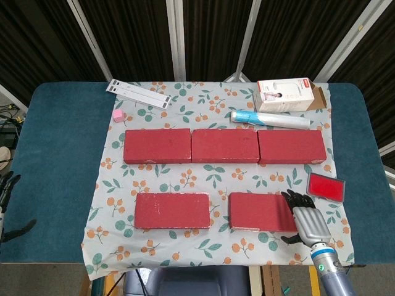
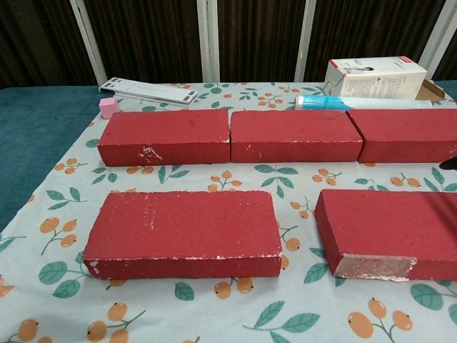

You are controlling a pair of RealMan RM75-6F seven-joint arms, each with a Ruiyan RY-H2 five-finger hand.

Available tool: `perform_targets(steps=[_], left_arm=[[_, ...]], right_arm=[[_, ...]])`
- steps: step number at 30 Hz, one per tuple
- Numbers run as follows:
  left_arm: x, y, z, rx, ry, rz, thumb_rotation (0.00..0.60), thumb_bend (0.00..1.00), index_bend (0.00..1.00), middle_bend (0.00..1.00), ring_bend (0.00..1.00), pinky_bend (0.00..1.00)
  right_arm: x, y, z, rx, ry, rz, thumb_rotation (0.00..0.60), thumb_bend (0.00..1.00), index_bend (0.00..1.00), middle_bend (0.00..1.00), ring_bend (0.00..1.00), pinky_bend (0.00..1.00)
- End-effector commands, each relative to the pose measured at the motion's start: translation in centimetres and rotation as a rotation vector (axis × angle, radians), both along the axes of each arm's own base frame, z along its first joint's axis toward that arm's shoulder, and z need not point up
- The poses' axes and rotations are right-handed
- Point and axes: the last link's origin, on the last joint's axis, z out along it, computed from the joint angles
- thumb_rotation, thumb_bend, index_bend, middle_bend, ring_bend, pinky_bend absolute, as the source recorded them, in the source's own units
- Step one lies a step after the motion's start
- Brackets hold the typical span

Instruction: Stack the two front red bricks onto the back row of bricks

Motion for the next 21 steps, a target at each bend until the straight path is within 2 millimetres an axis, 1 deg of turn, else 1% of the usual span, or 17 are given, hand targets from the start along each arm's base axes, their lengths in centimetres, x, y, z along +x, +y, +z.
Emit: perform_targets(steps=[1,9,21], left_arm=[[0.0,0.0,0.0,0.0,0.002,0.002,0.6,0.0,0.1,0.03,0.0,0.14],[0.0,0.2,-0.2,-0.002,0.008,0.007,0.6,0.0,0.1,0.03,0.0,0.14],[-0.1,0.3,-0.3,-0.007,0.015,0.012,0.6,0.0,0.1,0.04,0.0,0.14]], right_arm=[[0.4,-0.5,-0.6,0.009,0.005,0.009,0.6,0.07,0.0,0.0,0.0,0.0],[1.4,-1.6,-1.7,0.027,0.01,0.022,0.6,0.07,0.0,0.0,0.0,0.0],[1.7,-2.2,-3.4,0.06,0.033,0.012,0.6,0.07,0.0,0.0,0.0,0.0]])
